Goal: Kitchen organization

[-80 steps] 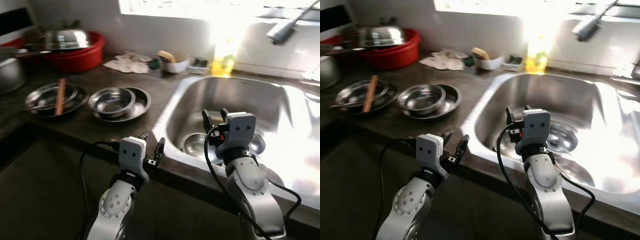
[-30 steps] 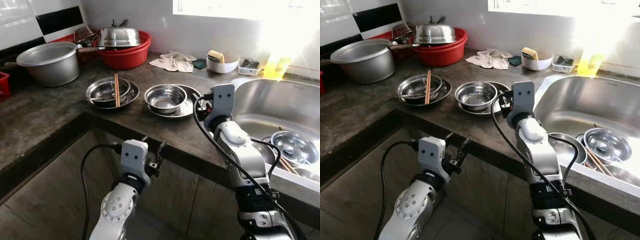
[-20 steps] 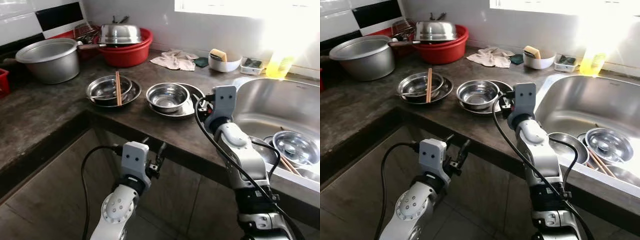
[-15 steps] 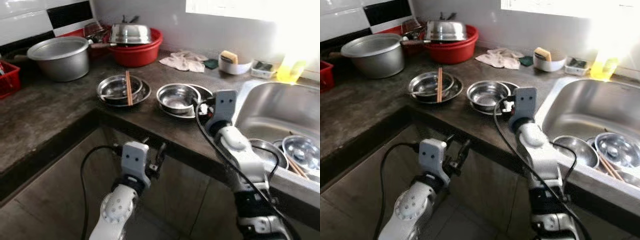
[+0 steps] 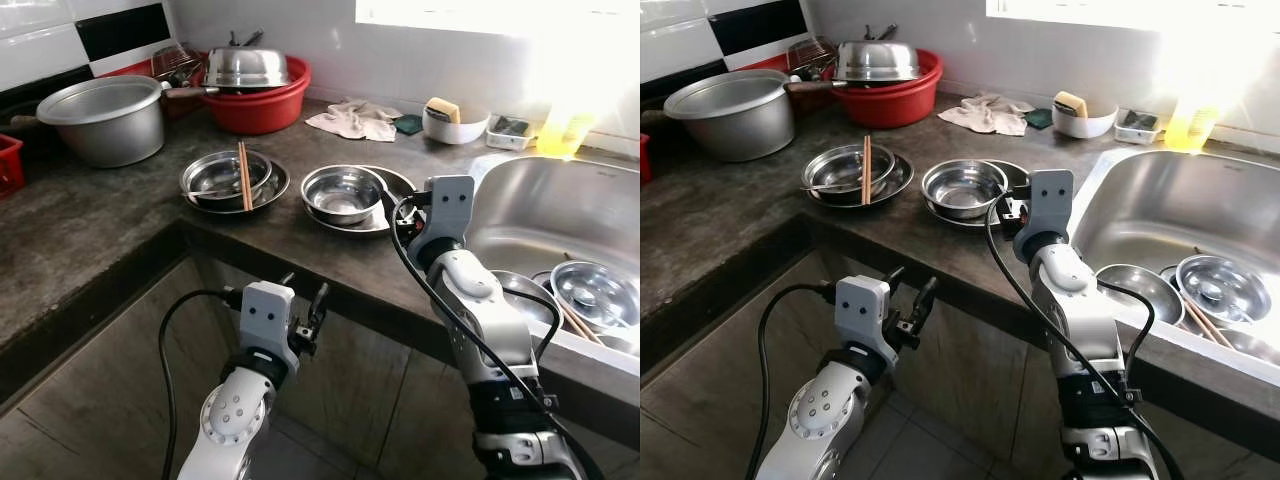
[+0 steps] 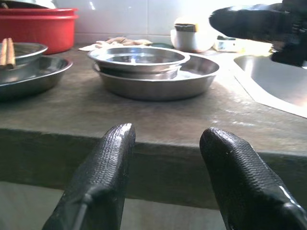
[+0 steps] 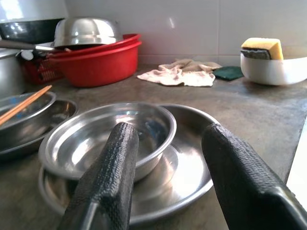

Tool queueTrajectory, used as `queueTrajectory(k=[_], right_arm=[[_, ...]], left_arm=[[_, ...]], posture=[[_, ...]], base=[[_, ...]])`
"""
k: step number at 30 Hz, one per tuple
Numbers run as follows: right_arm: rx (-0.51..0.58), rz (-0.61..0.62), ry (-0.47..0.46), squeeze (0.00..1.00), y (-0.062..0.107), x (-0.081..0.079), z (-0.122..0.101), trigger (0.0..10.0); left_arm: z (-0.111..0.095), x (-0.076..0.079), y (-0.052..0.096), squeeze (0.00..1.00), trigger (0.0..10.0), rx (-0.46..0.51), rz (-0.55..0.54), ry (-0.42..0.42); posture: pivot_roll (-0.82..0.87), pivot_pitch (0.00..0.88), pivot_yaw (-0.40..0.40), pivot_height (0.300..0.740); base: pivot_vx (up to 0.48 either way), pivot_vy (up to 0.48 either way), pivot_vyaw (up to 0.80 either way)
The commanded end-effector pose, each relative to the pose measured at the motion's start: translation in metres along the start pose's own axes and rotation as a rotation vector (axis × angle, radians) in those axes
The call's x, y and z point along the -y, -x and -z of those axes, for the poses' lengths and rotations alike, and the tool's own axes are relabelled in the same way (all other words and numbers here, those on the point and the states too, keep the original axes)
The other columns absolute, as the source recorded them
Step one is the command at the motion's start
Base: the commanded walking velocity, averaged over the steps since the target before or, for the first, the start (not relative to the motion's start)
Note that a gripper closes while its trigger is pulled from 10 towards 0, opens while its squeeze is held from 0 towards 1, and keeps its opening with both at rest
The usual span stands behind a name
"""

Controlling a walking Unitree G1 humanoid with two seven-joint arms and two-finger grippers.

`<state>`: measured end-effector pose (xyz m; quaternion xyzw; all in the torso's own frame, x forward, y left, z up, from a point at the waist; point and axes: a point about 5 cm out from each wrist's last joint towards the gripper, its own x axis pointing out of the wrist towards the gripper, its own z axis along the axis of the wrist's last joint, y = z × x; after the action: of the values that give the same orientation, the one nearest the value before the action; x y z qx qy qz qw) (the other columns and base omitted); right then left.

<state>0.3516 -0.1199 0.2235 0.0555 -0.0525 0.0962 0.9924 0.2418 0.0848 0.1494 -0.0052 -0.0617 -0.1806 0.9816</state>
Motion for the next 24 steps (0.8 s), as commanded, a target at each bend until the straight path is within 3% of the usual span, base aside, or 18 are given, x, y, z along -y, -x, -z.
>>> queueTrajectory(k=[1, 7, 14, 24], right_arm=[[-0.017, -0.008, -0.020, 0.00, -0.009, 0.000, -0.004, 10.0], [-0.071, -0.033, -0.014, 0.00, -0.028, -0.001, -0.007, 10.0], [-0.167, -0.102, -0.072, 0.00, -0.053, -0.012, -0.007, 10.0], [-0.198, -0.100, -0.092, 0.00, -0.064, -0.018, -0.007, 10.0]], left_arm=[[-0.002, 0.003, 0.001, 0.00, 10.0, 0.001, 0.004, -0.003], [0.000, 0.006, 0.007, 0.00, 10.0, -0.012, 0.007, 0.005], [0.000, 0.009, 0.012, 0.00, 10.0, -0.020, 0.006, 0.011], [0.001, 0.011, 0.017, 0.00, 10.0, -0.034, 0.002, 0.013]], posture=[[0.06, 0.083, -0.008, 0.740], [0.07, 0.099, -0.023, 0.740], [0.08, 0.113, -0.042, 0.740], [0.09, 0.121, -0.051, 0.740]], base=[[0.000, 0.000, 0.00], [0.000, 0.000, 0.00], [0.000, 0.000, 0.00], [0.000, 0.000, 0.00]])
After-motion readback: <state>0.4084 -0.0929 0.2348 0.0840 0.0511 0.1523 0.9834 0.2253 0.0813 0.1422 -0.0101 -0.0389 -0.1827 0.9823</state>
